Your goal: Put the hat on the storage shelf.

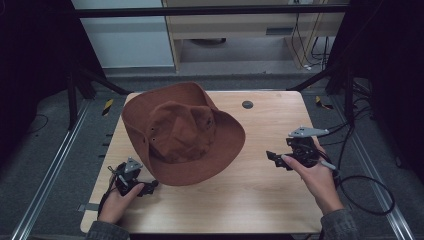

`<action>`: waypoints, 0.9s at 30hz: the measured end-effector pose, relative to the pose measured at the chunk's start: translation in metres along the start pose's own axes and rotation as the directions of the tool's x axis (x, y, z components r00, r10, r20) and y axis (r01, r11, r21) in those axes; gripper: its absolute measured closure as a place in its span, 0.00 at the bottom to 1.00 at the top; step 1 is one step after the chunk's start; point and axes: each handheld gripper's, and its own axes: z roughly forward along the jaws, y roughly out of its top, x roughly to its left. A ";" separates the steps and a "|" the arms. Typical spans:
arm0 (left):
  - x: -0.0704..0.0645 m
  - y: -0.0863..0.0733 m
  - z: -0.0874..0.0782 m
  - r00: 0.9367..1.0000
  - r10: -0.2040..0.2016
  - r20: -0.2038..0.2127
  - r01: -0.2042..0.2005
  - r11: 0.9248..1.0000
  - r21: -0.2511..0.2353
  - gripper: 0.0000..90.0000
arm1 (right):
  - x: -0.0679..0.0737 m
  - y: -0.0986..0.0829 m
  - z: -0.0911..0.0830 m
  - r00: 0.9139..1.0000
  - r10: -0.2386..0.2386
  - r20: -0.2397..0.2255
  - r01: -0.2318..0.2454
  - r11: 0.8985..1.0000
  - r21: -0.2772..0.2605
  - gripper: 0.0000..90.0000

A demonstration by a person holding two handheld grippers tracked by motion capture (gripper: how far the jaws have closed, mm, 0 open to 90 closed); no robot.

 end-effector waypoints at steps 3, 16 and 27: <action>0.000 0.000 0.000 1.000 0.000 0.000 0.000 1.000 0.000 0.00 | 0.003 -0.014 0.014 1.000 0.005 -0.011 -0.005 1.000 0.022 0.11; 0.000 0.000 0.000 1.000 0.000 0.000 0.000 1.000 0.000 0.00 | -0.005 -0.062 0.054 0.998 0.059 0.010 -0.059 0.995 0.082 0.11; 0.000 0.001 0.001 1.000 0.001 0.000 -0.001 1.000 0.003 0.00 | 0.004 -0.079 0.075 0.996 -0.022 0.086 0.010 0.991 0.135 0.07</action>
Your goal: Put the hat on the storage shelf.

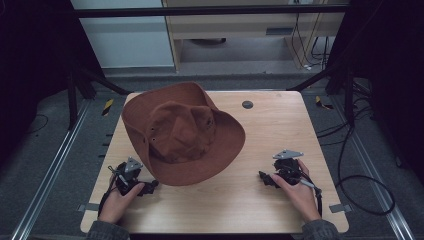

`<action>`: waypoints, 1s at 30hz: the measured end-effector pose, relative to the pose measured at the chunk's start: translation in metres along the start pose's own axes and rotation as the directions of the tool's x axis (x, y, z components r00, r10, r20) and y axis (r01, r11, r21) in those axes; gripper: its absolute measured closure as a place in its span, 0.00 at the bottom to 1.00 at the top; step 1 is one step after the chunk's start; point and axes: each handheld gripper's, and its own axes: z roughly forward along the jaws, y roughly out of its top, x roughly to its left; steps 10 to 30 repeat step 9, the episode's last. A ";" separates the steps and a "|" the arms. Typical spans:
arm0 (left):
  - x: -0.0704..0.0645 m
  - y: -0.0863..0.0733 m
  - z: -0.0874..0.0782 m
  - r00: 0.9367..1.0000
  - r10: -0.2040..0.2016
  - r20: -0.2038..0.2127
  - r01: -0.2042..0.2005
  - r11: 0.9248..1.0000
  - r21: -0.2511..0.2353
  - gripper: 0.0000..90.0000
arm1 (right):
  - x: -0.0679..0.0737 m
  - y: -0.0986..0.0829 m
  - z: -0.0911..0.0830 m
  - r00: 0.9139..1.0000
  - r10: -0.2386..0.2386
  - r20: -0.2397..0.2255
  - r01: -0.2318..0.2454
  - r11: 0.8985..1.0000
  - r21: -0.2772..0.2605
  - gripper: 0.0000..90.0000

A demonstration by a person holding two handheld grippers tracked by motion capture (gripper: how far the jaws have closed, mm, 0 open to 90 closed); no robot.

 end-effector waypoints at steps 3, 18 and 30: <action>0.000 0.000 0.000 1.000 0.000 0.001 0.000 1.000 0.000 0.00 | 0.001 -0.005 0.001 1.000 -0.003 0.000 0.003 0.999 -0.035 0.05; 0.000 0.000 0.000 1.000 0.002 0.003 -0.002 1.000 0.000 0.00 | 0.001 -0.006 0.000 1.000 -0.001 0.005 0.002 0.999 -0.040 0.05; 0.000 0.000 0.000 1.000 0.002 0.003 -0.002 1.000 0.000 0.00 | 0.001 -0.006 0.000 1.000 -0.001 0.005 0.002 0.999 -0.040 0.05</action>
